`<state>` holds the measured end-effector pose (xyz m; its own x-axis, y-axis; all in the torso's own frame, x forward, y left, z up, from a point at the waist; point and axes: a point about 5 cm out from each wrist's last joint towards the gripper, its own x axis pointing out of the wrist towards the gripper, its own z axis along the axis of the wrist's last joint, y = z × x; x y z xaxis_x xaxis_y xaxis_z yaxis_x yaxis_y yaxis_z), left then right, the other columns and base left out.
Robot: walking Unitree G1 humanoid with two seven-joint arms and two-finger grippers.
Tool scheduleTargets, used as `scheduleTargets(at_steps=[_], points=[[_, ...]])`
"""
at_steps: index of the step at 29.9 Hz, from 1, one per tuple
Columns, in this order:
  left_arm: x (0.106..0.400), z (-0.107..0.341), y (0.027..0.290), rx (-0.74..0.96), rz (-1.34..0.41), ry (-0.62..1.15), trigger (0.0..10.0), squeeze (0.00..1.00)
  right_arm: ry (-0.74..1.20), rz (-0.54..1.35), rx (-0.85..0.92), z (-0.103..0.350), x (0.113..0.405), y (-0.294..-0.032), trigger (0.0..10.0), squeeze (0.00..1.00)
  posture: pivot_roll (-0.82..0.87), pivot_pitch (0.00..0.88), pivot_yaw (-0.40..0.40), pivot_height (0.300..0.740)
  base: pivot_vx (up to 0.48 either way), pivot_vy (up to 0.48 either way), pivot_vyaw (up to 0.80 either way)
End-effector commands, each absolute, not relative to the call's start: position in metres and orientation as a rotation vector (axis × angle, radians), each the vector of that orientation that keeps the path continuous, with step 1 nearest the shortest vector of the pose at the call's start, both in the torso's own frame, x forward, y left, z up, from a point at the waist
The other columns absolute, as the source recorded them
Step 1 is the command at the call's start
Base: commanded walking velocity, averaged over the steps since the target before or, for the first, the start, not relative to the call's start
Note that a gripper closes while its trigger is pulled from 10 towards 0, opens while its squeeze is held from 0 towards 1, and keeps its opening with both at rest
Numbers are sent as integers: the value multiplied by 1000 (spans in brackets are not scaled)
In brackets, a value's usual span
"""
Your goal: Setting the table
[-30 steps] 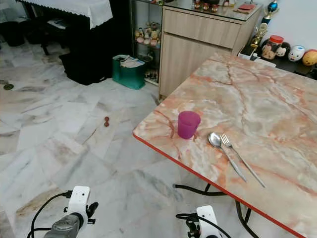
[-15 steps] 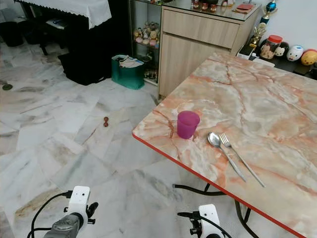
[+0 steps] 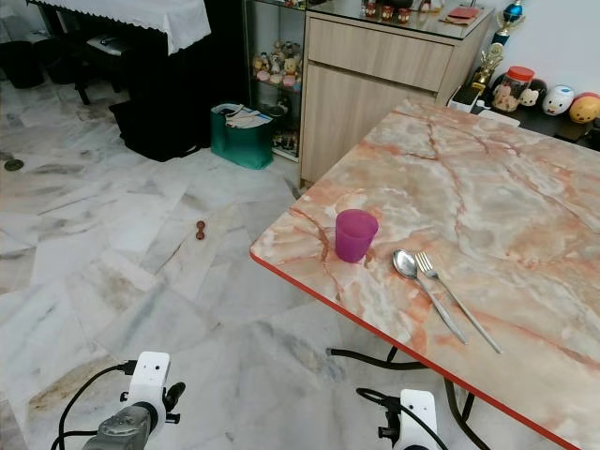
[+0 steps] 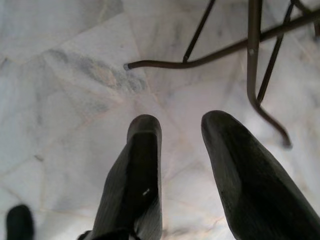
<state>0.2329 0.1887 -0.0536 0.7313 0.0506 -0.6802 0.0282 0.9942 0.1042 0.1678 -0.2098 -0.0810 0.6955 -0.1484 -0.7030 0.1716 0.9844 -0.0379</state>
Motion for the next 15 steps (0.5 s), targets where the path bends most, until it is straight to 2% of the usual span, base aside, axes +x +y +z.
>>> scheduleTargets(at_steps=[1,4,15], points=[[231,-56,188,100,24,771,10000,0,796,-207,79,-83,163,-211,10000,0,36,0,-57,740,0,0,0],[231,-56,187,95,29,771,10000,0,797,-221,138,-84,163,-210,10000,0,41,0,-57,740,0,0,0],[230,-56,194,94,46,771,10000,0,861,-101,42,-86,163,-208,10000,0,62,0,-60,740,0,0,0]])
